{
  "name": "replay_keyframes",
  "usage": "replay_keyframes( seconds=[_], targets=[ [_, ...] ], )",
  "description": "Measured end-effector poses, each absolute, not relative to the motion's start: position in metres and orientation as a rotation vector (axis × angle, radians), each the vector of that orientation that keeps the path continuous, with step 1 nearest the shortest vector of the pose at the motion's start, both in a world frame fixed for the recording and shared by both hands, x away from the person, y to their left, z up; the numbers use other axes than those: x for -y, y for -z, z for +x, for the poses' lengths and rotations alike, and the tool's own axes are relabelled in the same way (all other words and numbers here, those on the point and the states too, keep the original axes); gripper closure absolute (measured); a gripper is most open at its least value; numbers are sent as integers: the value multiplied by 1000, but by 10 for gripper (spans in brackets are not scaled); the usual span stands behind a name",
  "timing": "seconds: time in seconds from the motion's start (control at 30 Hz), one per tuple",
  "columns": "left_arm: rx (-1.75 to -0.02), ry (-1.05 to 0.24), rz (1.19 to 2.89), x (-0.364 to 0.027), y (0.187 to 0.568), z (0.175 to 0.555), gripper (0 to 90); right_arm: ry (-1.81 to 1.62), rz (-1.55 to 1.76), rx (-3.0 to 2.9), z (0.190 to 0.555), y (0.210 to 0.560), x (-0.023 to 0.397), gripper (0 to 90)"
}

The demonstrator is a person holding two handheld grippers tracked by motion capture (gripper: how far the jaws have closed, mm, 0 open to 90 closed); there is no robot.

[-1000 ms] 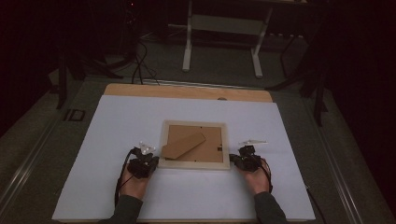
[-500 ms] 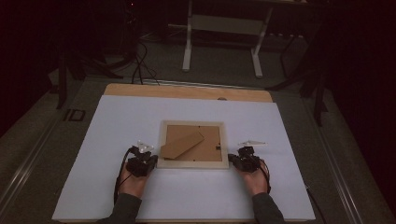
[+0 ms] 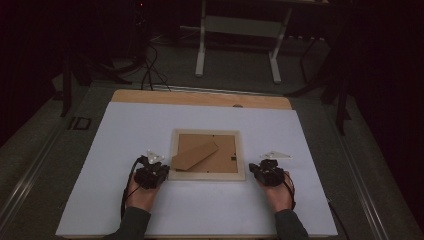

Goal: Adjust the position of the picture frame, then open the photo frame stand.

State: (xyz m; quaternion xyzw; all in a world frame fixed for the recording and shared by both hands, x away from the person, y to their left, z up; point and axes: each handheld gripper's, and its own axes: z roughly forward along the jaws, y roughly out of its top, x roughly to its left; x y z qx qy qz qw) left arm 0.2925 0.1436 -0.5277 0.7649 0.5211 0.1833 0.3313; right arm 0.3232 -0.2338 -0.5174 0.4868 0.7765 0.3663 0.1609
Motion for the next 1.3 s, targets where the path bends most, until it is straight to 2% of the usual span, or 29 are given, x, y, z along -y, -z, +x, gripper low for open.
replay_keyframes(
  seconds=[0.77,1.1,1.3],
  targets=[
    [-1397,-509,1884,-167,510,289,748,-1085,1374,-2211,320,512,246,835],
    [-1349,-532,1834,-178,493,284,706,-1090,1377,-2214,321,512,248,815],
    [-1311,-491,1816,-183,484,282,665,-1100,1378,-2211,321,512,248,781]
  ],
)
